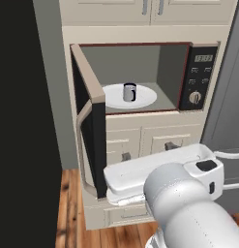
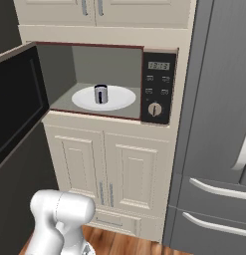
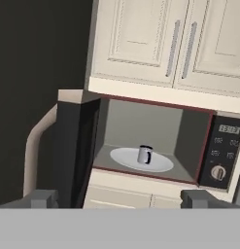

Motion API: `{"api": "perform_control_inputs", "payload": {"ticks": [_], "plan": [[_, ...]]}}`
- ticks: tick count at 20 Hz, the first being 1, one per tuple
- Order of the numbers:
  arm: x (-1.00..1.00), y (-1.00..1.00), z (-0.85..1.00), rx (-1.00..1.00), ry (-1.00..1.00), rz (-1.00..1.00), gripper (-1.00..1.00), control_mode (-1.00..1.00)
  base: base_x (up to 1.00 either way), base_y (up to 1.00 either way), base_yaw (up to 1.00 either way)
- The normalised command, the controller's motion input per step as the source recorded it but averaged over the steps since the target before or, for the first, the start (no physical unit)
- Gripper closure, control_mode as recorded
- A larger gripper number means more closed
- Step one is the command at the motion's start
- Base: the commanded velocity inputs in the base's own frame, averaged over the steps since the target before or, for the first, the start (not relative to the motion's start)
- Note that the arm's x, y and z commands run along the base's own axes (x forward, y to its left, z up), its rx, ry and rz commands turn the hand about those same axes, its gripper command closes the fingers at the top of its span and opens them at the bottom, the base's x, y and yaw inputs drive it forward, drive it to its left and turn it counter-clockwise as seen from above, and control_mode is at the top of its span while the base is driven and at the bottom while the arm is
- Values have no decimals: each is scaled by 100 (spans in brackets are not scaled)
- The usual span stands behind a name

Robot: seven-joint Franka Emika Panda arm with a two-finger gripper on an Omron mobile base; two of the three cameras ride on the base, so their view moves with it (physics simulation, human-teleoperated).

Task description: Pick the mug from the counter and place it inside the microwave. Then close the microwave.

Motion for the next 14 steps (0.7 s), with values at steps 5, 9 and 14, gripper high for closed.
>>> {"api": "perform_control_inputs", "payload": {"ticks": [5,9,14], "plan": [[2,10,-6,0,-5,-8,-100,-100,0,0,0],[8,9,-7,0,-5,-8,-100,-100,0,0,0],[8,6,-6,0,-2,-8,-100,-100,0,0,0]]}}
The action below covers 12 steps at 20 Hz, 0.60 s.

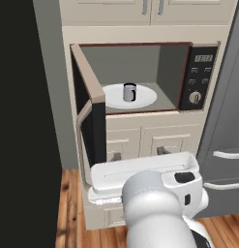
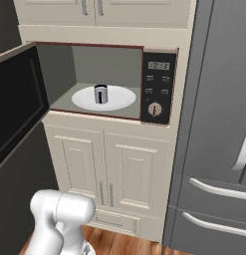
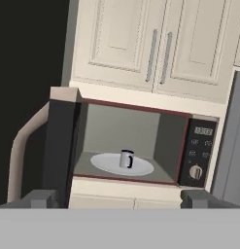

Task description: Pick the mug from the counter and place it inside the microwave. Then close the microwave.

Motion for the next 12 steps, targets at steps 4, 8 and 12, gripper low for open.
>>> {"api": "perform_control_inputs", "payload": {"ticks": [4,8,12], "plan": [[16,0,-1,0,0,-8,-100,-100,0,0,0],[19,0,0,0,0,-6,-100,-100,0,0,0],[4,9,0,0,0,-5,-100,-100,0,0,0]]}}
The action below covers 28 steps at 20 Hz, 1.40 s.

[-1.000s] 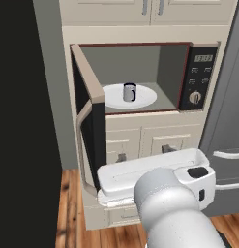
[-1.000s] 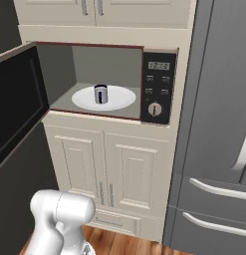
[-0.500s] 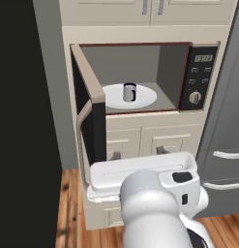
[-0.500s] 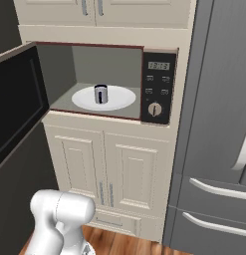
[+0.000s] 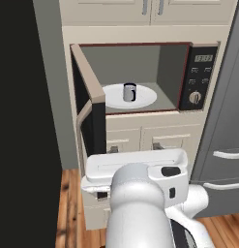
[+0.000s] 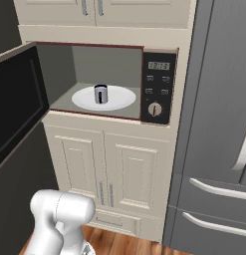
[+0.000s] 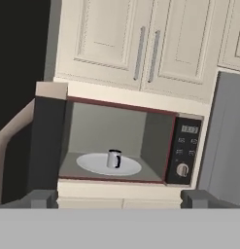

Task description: Pick the mug from the counter and place it inside the microwave. Then close the microwave.

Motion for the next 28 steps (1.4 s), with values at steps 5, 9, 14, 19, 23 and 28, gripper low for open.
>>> {"api": "perform_control_inputs", "payload": {"ticks": [5,9,14,19,23,28], "plan": [[0,19,0,0,-1,-7,-100,-100,0,0,0],[0,13,-2,0,-1,-10,-100,-100,0,0,0],[6,5,-7,0,0,-14,-100,-100,0,0,0],[10,8,-3,0,0,-14,-100,-100,0,0,0],[4,16,0,0,0,-12,-100,-100,0,0,0],[1,26,0,0,-1,-12,-100,-100,0,0,0]]}}
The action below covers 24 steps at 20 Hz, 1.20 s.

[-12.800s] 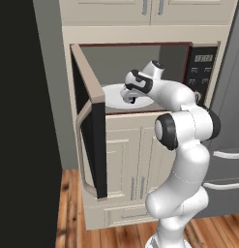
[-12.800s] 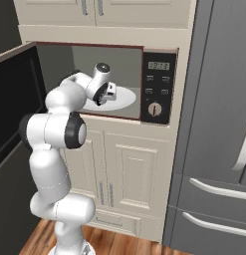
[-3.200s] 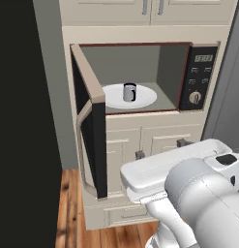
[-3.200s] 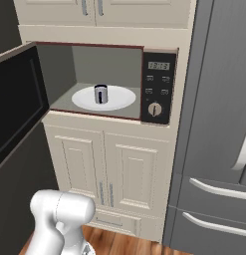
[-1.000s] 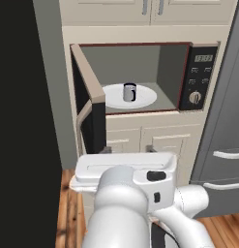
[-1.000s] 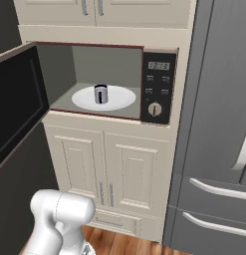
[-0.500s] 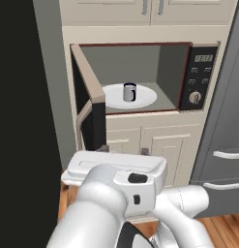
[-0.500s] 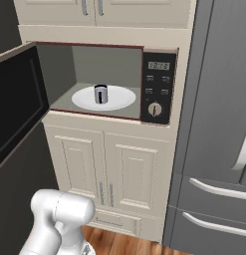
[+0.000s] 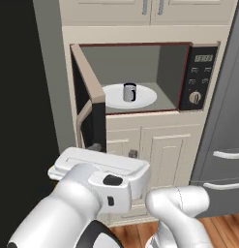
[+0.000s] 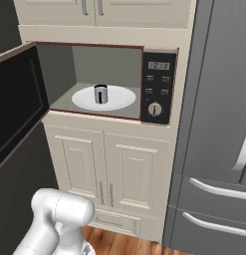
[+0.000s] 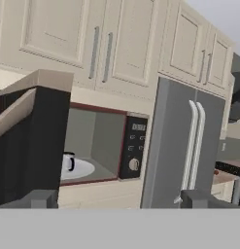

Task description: Pick the mug from the counter and place it inside the microwave. Then close the microwave.

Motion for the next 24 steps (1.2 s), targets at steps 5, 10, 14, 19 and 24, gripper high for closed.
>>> {"api": "perform_control_inputs", "payload": {"ticks": [5,10,14,19,24], "plan": [[1,25,0,0,-1,-13,-100,-100,0,0,0],[5,21,-4,0,-2,-12,-100,-100,0,0,0],[20,15,-18,0,-1,-10,-100,-100,0,0,0],[21,14,-24,0,-1,-9,-100,-100,0,0,0],[24,17,-22,0,0,-7,-100,-100,0,0,0]]}}
